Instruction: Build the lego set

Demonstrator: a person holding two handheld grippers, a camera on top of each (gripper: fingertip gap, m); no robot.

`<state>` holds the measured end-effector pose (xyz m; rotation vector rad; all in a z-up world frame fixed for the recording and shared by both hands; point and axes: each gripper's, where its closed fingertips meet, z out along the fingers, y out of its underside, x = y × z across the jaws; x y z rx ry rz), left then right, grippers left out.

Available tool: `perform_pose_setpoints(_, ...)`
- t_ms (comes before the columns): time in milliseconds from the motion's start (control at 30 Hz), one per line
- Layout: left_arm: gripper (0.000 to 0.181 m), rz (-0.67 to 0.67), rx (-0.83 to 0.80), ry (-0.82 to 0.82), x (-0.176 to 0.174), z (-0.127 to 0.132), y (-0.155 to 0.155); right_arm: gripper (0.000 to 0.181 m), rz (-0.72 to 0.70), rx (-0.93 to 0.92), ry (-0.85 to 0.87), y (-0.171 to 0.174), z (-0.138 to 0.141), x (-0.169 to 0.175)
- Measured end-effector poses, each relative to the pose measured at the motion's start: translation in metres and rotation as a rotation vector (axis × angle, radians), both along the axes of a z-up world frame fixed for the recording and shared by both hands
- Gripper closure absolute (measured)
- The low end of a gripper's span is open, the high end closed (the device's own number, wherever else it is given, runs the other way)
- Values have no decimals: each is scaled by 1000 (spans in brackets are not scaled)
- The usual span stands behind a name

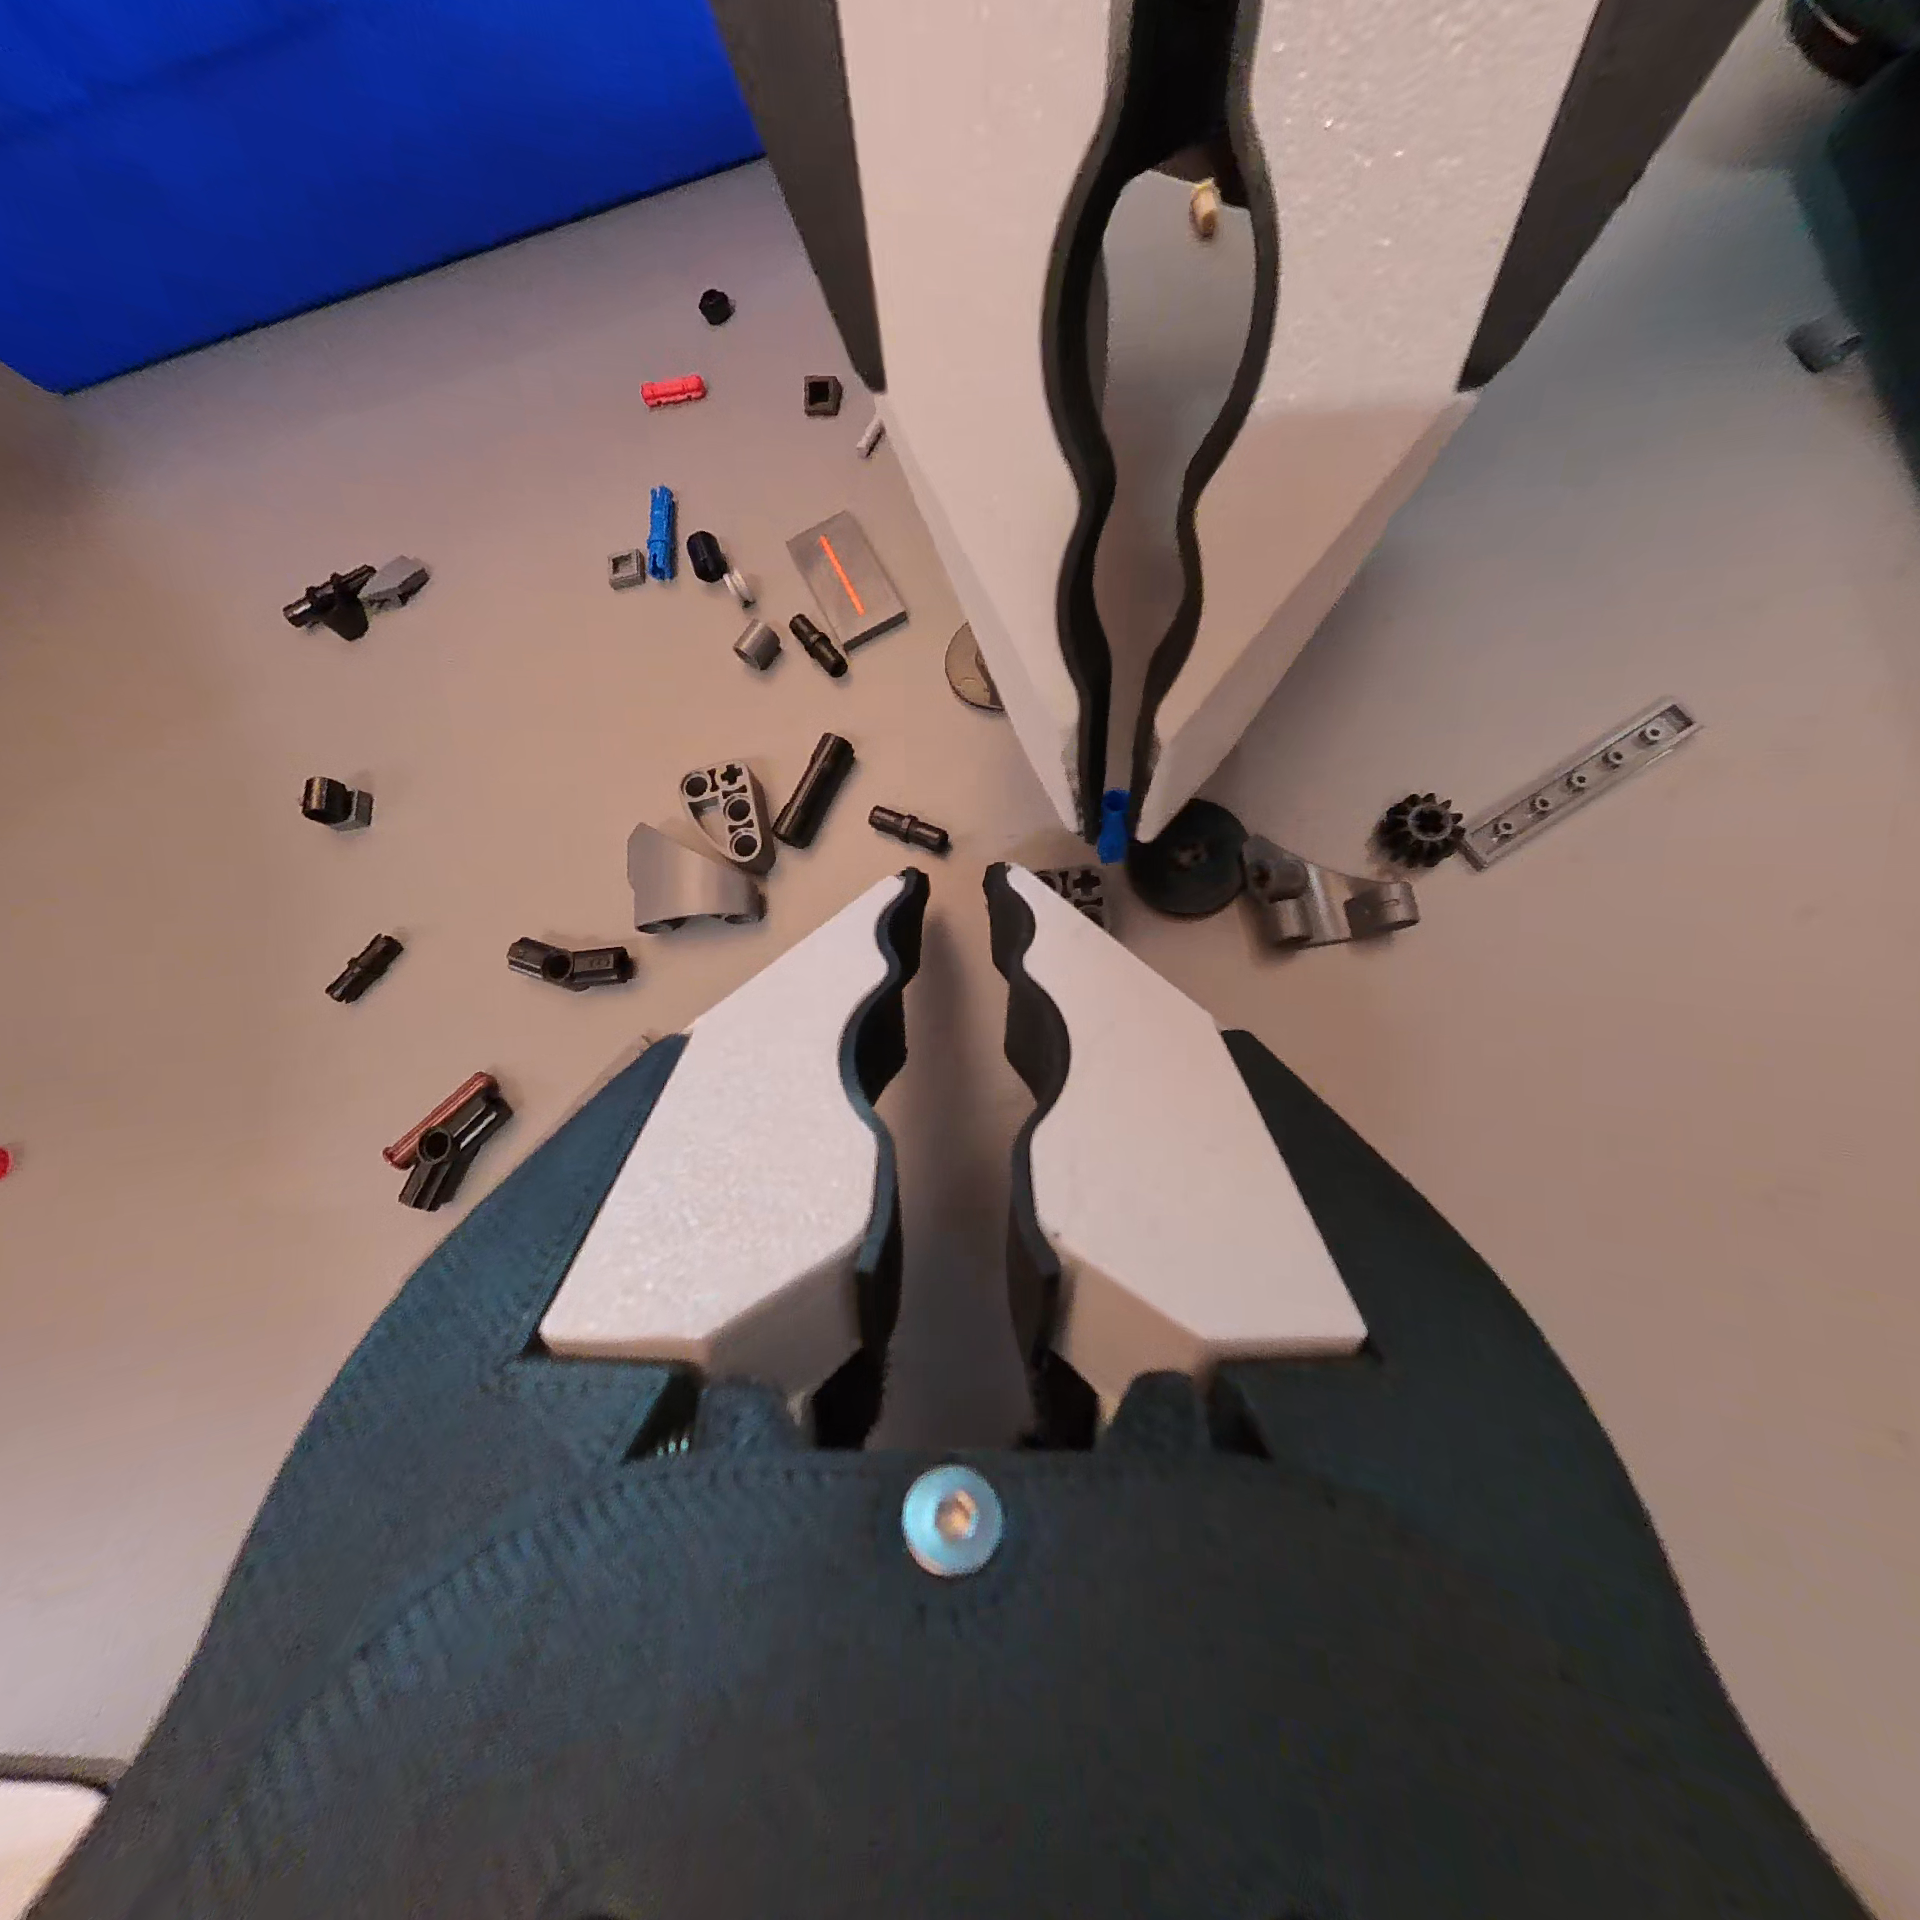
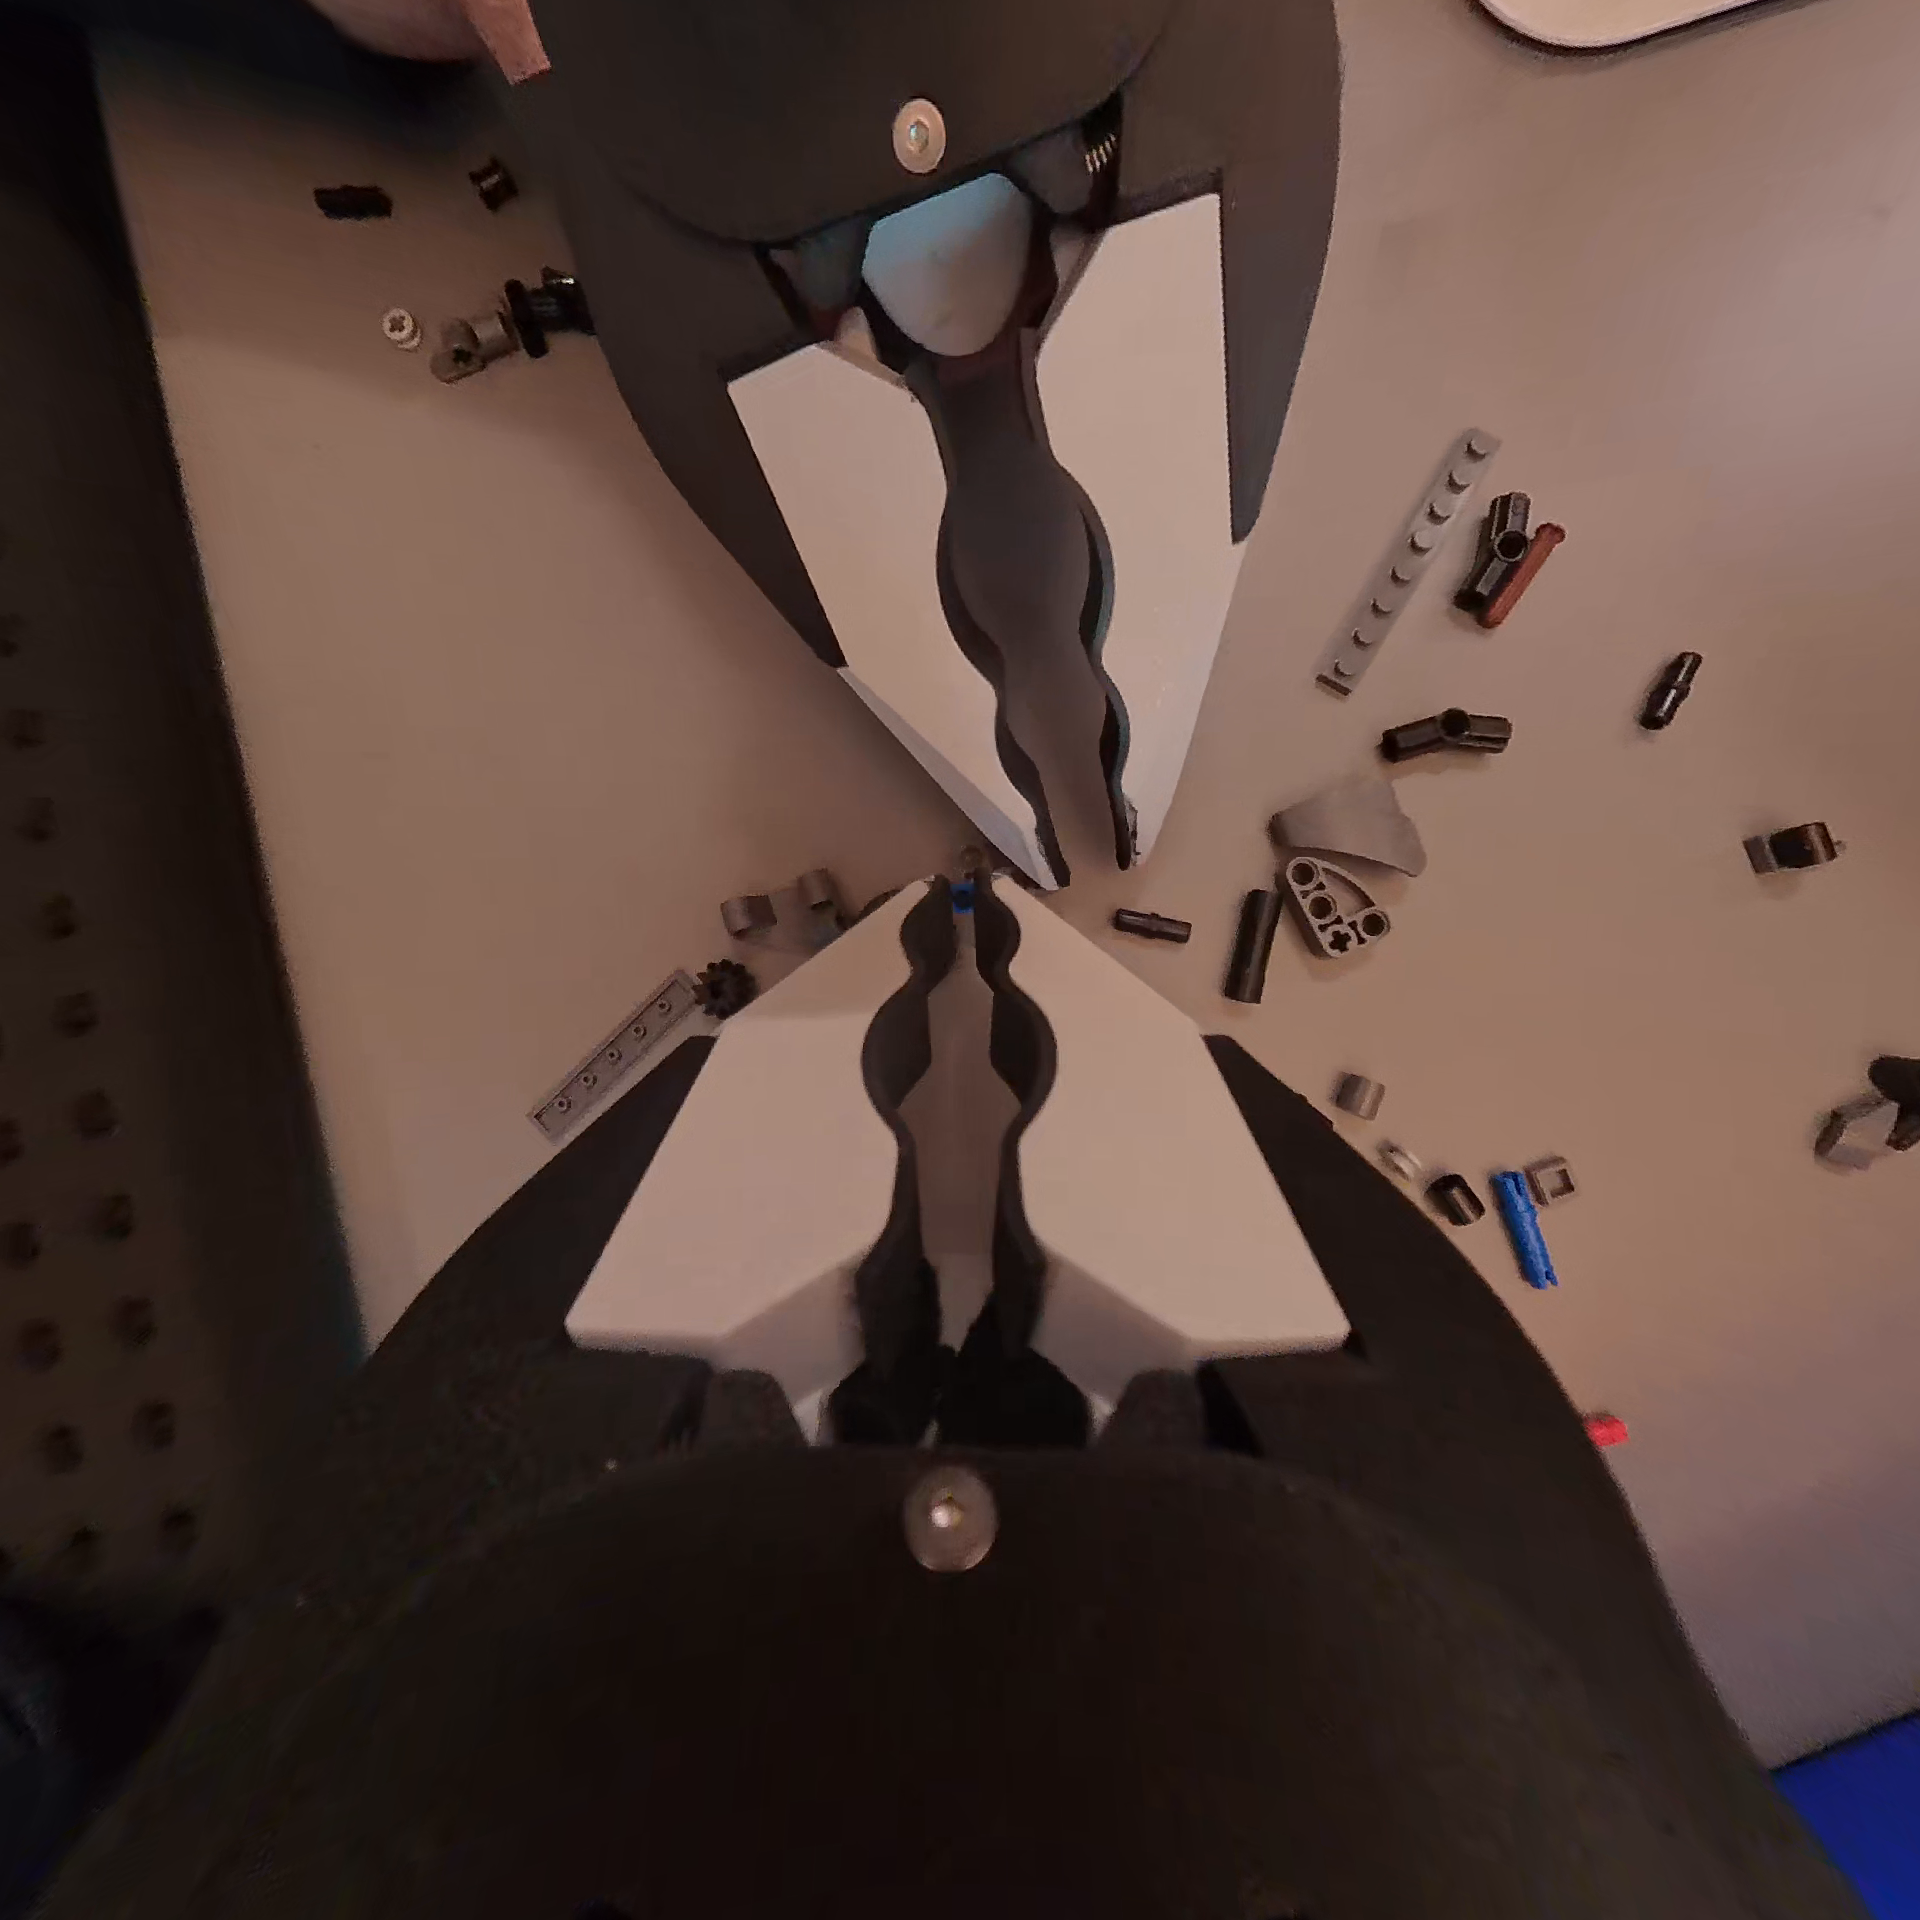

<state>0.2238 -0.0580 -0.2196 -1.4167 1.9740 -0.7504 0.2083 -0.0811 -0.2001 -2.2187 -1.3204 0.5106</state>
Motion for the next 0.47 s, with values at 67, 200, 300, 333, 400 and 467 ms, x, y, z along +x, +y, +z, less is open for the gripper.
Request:
perform_pose_setpoints(67, 172, -3, -4, 0, 0, 0, 0, 179, 10, 4, 5, -1, 1, -2)
perform_pose_setpoints(200, 173, -7, -9, 0, 0, 0, -1, 179, 18, 6, -10, -1, -2, -2)
perform_pose_setpoints(300, 174, -9, -17, 0, 0, -1, -2, 179, 29, 11, -24, -1, -4, -3)
perform_pose_setpoints(333, 175, -10, -18, 0, 0, -1, -2, 179, 31, 16, -29, -1, -5, -3)
perform_pose_setpoints(400, 176, -13, -18, 1, 0, -1, -2, 179, 35, 23, -42, -1, -6, -2)
perform_pose_setpoints(467, 177, -16, -19, 2, 0, -1, -3, 179, 42, 32, -50, -1, -7, -2)
